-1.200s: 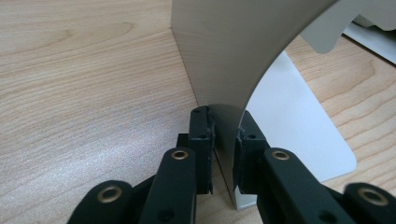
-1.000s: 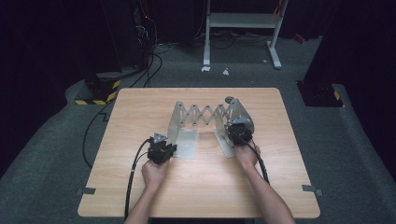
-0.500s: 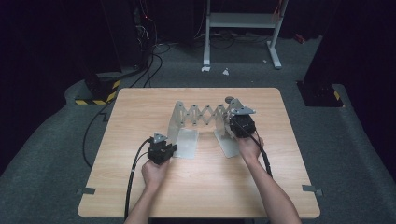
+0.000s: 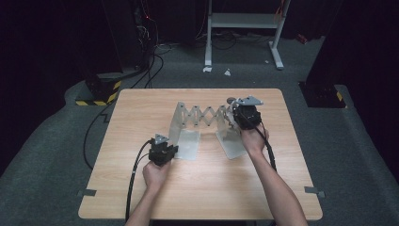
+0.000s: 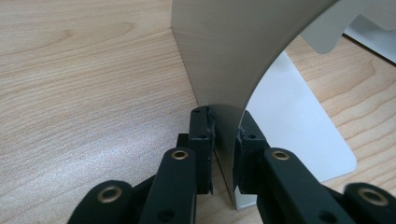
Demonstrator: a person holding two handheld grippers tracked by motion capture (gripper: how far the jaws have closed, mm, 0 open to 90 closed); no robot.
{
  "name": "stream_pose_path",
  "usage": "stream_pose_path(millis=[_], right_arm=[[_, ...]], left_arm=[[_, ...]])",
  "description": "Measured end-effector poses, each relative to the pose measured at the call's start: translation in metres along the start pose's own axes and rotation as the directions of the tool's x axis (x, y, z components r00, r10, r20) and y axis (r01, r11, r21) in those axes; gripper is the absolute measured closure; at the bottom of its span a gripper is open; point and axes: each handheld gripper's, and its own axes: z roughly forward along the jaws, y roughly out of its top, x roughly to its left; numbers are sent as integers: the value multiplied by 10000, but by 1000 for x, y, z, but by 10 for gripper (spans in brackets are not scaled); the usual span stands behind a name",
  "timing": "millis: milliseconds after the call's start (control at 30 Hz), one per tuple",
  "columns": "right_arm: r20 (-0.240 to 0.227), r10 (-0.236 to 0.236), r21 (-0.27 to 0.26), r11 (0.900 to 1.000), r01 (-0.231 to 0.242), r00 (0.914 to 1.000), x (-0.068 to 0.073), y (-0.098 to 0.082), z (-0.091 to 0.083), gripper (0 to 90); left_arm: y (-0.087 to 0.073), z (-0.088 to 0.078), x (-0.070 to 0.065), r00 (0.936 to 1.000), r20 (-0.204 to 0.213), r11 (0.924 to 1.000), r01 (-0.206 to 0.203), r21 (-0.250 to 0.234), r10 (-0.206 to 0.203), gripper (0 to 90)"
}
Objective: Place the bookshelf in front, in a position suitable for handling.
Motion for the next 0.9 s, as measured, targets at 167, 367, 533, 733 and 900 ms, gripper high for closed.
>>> stream_pose_path(millis=[167, 367, 533, 733, 900], right_arm=[[138, -188, 61, 9998, 187, 9997, 2, 0, 1, 837], [268, -465, 420, 9981, 454, 9986, 7, -15, 16, 837], [62, -315, 858, 9958, 308, 9995, 9, -31, 27, 838], [-151, -190, 1521, 9881, 211, 9997, 11, -53, 43, 838], [-207, -299, 1948, 9803, 333, 9993, 13, -66, 50, 838]], left_arm=[[0, 0, 0, 10000, 2, 10000, 1, 1, -1, 799], [0, 0, 0, 10000, 4, 10000, -10, 4, 10, 799], [0, 0, 0, 10000, 2, 10000, -7, -1, 7, 799], [0, 0, 0, 10000, -2, 10000, -8, 4, 8, 799], [0, 0, 0, 10000, -4, 10000, -6, 2, 6, 799]])
